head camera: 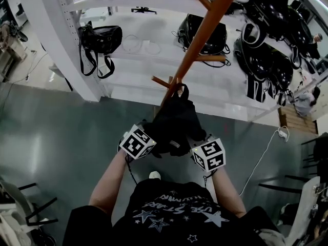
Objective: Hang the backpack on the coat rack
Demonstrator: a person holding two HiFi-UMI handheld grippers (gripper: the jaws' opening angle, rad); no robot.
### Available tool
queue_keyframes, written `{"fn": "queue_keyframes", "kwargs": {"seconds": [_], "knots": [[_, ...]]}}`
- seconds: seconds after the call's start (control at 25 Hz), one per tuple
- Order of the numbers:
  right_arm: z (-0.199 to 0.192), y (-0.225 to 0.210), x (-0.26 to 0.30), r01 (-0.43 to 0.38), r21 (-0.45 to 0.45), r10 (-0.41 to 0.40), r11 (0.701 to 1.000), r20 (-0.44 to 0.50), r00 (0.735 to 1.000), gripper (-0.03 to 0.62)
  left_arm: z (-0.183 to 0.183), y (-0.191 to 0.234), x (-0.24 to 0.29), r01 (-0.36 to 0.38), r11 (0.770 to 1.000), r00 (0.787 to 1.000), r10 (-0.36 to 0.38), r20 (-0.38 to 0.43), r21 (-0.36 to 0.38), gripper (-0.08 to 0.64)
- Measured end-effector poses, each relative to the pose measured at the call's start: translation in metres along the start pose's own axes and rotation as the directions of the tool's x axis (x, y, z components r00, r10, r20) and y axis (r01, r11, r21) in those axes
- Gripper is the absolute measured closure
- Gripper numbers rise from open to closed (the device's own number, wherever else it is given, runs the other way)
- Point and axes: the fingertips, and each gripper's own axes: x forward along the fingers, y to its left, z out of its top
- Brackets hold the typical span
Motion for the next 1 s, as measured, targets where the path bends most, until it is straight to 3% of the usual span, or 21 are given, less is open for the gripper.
{"fn": "queue_keyframes", "kwargs": {"seconds": [0.76,1.0], "knots": [[-0.014,-0.032,0.055,0.016,0.053,-0.012,0.998,-0.068,0.998,0.517,-0.007,0.043,0.037,-0.052,0.993,0.995,0.042,-0.090,-0.108,0.443],[-0.027,-0.031,0.061,0.022,0.063,-0.017,0.998,-0.084,0.996,0.511,-0.019,0.043,0.045,-0.063,0.992,0.992,0.049,-0.118,-0.113,0.437]]}}
